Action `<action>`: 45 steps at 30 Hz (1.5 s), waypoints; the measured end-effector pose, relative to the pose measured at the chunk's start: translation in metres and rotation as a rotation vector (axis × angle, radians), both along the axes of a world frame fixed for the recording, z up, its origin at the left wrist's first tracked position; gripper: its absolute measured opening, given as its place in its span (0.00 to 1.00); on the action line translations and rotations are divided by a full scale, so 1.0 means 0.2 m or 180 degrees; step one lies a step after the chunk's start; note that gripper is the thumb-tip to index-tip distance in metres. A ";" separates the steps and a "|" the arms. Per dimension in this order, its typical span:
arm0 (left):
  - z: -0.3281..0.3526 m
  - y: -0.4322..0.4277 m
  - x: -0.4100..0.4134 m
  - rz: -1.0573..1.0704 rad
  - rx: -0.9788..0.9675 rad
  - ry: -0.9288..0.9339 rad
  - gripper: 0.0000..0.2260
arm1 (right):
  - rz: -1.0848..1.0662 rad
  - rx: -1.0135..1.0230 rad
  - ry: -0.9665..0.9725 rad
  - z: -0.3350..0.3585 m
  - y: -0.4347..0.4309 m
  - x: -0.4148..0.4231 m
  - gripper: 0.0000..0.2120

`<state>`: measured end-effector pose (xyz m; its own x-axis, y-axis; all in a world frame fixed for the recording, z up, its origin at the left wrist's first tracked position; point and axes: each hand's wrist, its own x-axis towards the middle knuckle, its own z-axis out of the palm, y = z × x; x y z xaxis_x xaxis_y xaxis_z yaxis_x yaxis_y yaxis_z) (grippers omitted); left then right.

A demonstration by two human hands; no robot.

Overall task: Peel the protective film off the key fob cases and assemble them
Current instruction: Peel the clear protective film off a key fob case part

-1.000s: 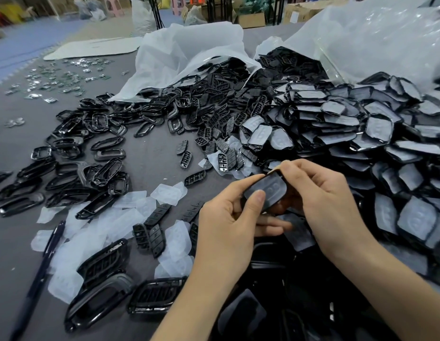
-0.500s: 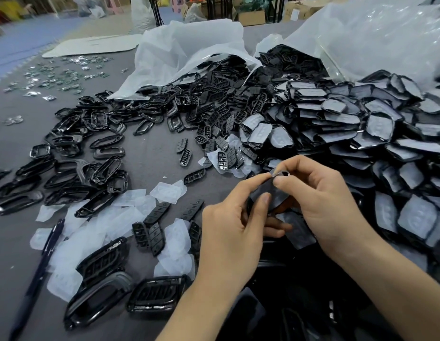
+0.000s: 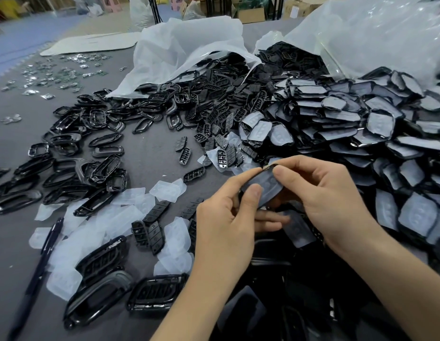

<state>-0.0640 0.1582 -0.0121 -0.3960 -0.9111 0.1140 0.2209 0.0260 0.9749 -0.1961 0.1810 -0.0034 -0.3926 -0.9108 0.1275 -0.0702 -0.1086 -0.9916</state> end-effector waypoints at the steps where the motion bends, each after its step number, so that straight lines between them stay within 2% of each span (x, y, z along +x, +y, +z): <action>1: 0.00 0.00 0.00 -0.0051 0.0049 -0.0024 0.11 | -0.0134 -0.0031 0.0371 0.00 0.00 0.00 0.07; 4: -0.01 -0.01 0.01 -0.0113 0.0117 -0.0062 0.10 | -0.0261 -0.0046 0.0961 -0.01 0.00 -0.01 0.09; 8: -0.02 -0.03 0.02 -0.0159 -0.0062 -0.0264 0.15 | -0.0273 0.0015 0.0925 0.00 -0.01 -0.04 0.07; 13: -0.03 -0.04 0.04 -0.0378 -0.0098 -0.0446 0.16 | -0.0269 0.0056 0.0941 0.01 0.00 -0.05 0.06; 21: -0.03 -0.05 0.04 -0.0302 -0.0136 -0.0500 0.14 | 0.0067 -0.0004 0.0634 0.03 0.00 -0.05 0.08; 25: -0.02 -0.06 0.04 -0.0205 -0.0105 -0.0428 0.16 | 0.0523 0.0126 0.0317 0.05 0.01 -0.07 0.13; 29: -0.01 -0.06 0.04 -0.0330 -0.0029 -0.0443 0.17 | 0.0420 0.0166 0.0564 0.05 0.01 -0.07 0.15; 32: -0.01 -0.05 0.05 -0.0459 0.0044 -0.0404 0.19 | 0.0391 0.0145 0.0447 0.06 0.01 -0.07 0.16; 38: -0.01 -0.05 0.05 -0.0334 -0.0069 -0.0453 0.08 | 0.0447 0.0137 0.0548 0.06 0.01 -0.07 0.18; 43: -0.03 -0.05 0.05 -0.0260 -0.0434 -0.0824 0.12 | 0.0590 0.0177 0.0635 0.07 0.01 -0.05 0.19; 45: -0.02 -0.05 0.04 -0.0290 -0.0445 -0.0780 0.11 | 0.0568 0.0160 0.0471 0.08 0.01 -0.04 0.18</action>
